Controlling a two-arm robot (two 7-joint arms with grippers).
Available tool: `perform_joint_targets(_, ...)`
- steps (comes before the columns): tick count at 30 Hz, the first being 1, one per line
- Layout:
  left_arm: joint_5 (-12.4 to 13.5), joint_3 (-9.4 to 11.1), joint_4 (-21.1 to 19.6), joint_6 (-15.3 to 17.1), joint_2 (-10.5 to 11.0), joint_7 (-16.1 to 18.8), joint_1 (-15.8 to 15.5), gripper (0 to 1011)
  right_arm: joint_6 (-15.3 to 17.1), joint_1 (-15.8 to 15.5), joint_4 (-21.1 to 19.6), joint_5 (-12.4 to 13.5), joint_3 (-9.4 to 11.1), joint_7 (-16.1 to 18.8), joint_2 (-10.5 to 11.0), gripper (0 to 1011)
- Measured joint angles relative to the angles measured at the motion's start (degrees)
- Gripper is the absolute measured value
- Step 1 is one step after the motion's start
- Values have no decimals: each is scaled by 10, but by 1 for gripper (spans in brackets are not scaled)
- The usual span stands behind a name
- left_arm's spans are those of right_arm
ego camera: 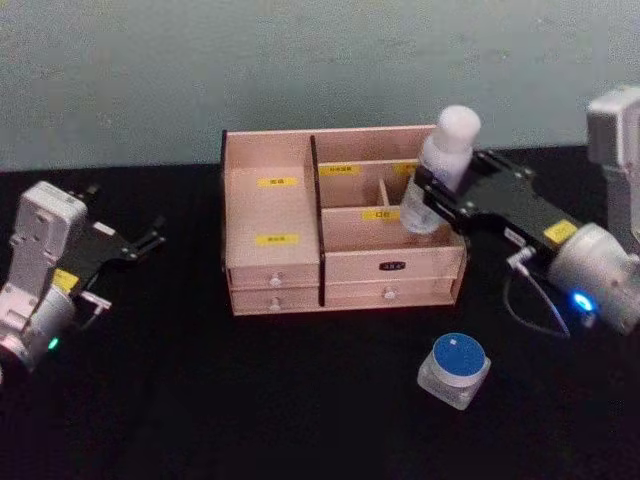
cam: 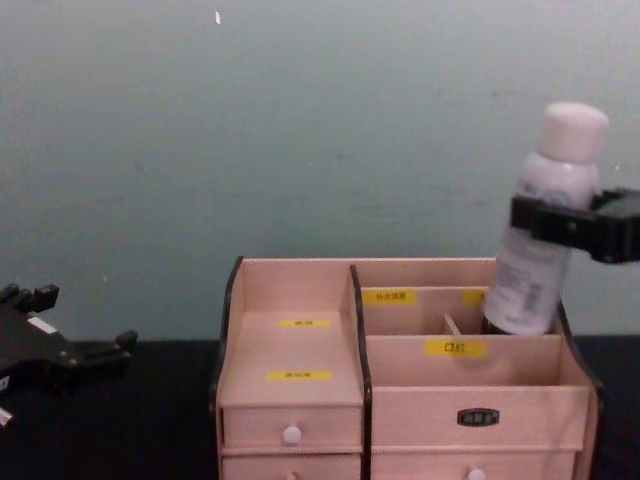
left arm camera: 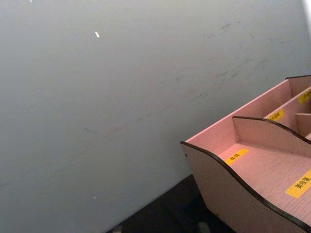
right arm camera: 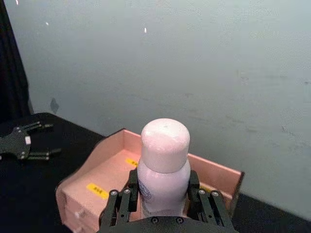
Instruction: Pick up the facial cleanser and watermelon frost from the table and place them into the tiered storage box.
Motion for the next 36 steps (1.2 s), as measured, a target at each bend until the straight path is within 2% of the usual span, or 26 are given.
perform_joint_targets(8, 0, 0, 0, 0, 0, 0, 0, 1001, 11, 84, 76, -1, -36, 15, -26, 596)
perform_joint_targets(17, 0, 0, 0, 0, 0, 0, 0, 1001, 11, 162, 165, -7, -69, 30, -53, 596)
perform_joint_targets(23, 0, 0, 0, 0, 0, 0, 0, 1001, 13, 190, 205, -8, -83, 36, -66, 596)
perform_joint_targets(36, 0, 0, 0, 0, 0, 0, 0, 1001, 25, 226, 252, -10, -96, 37, -78, 596)
